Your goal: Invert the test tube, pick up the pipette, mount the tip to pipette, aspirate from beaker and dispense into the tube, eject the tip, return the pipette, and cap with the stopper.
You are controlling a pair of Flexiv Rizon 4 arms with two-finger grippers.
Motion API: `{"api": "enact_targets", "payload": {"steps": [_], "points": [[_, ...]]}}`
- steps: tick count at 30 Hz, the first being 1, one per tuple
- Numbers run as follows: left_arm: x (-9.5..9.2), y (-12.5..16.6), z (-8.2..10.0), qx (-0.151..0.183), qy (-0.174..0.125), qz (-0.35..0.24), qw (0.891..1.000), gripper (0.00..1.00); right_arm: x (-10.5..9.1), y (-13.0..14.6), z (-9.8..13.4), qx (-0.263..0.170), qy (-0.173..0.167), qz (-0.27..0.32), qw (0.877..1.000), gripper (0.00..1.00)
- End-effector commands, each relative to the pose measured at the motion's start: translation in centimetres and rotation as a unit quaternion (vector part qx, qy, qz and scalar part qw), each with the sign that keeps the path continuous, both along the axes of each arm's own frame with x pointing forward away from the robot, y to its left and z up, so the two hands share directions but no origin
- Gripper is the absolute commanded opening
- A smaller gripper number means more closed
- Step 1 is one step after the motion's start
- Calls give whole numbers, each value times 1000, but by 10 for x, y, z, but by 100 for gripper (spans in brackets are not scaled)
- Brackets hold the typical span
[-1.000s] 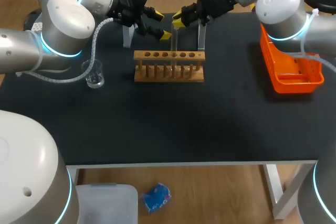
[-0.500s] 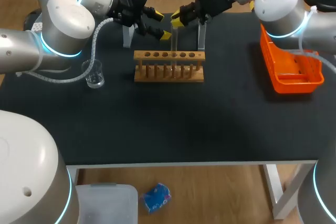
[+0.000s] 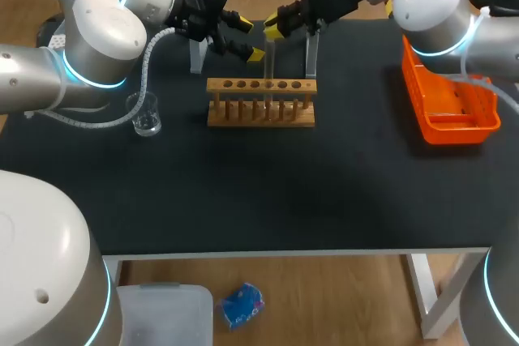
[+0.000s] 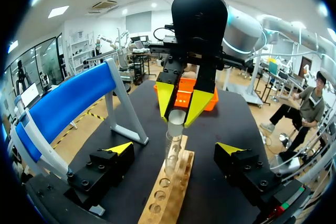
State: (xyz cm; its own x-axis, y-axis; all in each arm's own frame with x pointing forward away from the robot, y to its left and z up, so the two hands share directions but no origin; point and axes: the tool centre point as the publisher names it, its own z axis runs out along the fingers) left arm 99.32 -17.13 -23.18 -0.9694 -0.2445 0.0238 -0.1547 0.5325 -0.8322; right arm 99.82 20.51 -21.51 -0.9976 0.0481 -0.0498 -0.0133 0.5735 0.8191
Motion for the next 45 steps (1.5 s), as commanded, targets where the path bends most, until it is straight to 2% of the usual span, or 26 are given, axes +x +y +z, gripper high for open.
{"api": "enact_targets", "payload": {"steps": [1, 25, 45], "points": [[1, 0, 1, 2, 2, -1, 1000, 100, 0, -1, 1, -3, 0, 1, 1000, 0], [1, 0, 1, 2, 2, -1, 1000, 100, -2, -2, -10, -3, 14, -1, 1000, 0], [1, 0, 1, 2, 2, -1, 1000, 100, -2, -4, -32, -22, 21, -5, 1000, 0]]}}
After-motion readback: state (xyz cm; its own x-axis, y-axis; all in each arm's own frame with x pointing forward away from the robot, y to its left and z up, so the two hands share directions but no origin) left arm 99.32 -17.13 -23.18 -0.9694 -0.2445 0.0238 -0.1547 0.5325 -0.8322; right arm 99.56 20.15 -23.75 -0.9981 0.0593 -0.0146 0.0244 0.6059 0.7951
